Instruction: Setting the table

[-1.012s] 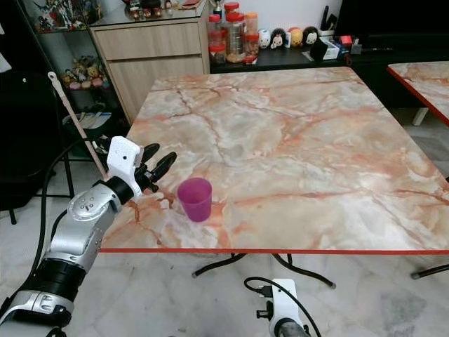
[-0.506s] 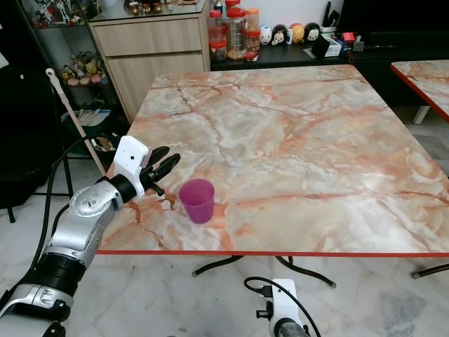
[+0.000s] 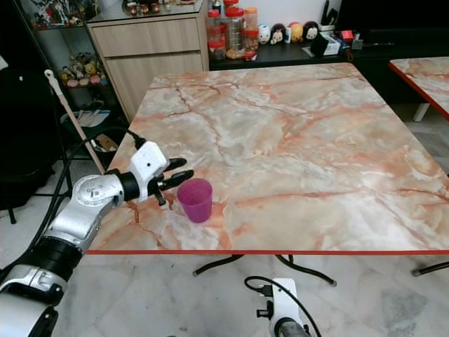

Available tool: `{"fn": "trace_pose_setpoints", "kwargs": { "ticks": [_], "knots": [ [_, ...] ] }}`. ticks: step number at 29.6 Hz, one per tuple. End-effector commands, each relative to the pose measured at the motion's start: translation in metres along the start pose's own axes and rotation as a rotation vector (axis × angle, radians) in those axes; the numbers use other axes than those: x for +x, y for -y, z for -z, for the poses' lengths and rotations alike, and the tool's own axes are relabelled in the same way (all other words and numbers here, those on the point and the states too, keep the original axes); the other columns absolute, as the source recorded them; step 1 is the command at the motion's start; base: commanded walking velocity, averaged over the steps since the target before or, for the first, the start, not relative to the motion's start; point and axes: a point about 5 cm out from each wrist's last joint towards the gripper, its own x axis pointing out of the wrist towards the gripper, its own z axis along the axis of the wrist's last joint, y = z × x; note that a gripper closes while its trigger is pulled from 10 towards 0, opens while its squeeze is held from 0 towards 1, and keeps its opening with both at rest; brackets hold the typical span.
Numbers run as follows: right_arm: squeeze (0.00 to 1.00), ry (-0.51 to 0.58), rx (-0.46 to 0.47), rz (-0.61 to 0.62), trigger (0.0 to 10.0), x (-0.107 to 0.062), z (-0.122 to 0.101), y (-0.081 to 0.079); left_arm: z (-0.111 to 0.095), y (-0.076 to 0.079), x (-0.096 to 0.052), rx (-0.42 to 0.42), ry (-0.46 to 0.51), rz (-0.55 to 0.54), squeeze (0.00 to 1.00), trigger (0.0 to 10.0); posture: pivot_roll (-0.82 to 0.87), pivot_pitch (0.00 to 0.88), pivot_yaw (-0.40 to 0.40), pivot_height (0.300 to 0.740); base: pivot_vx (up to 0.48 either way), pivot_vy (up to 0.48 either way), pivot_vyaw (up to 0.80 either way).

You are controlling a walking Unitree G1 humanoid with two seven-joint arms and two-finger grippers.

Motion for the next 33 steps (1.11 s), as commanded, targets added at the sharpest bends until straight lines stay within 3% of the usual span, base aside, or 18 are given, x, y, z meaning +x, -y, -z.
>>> {"fn": "trace_pose_setpoints", "kwargs": {
  "ticks": [1,16,33],
  "knots": [
    [0.00,-0.005,0.011,-0.001,10.0,0.000,0.000,-0.002,0.000,0.002,0.005,0.033,-0.018,0.041,0.00,10.0,0.06,0.000,0.083,0.714,0.000,0.000,0.00],
    [0.00,-0.002,0.012,-0.003,10.0,0.000,-0.001,-0.003,-0.007,-0.005,0.020,0.100,-0.052,0.077,0.00,10.0,0.06,0.000,0.086,0.714,0.000,0.000,0.00],
    [0.00,-0.006,0.016,0.005,10.0,0.000,0.001,0.000,-0.004,-0.010,0.019,0.137,-0.105,0.174,0.00,10.0,0.06,0.000,0.086,0.714,0.000,0.000,0.00]
  ]
}}
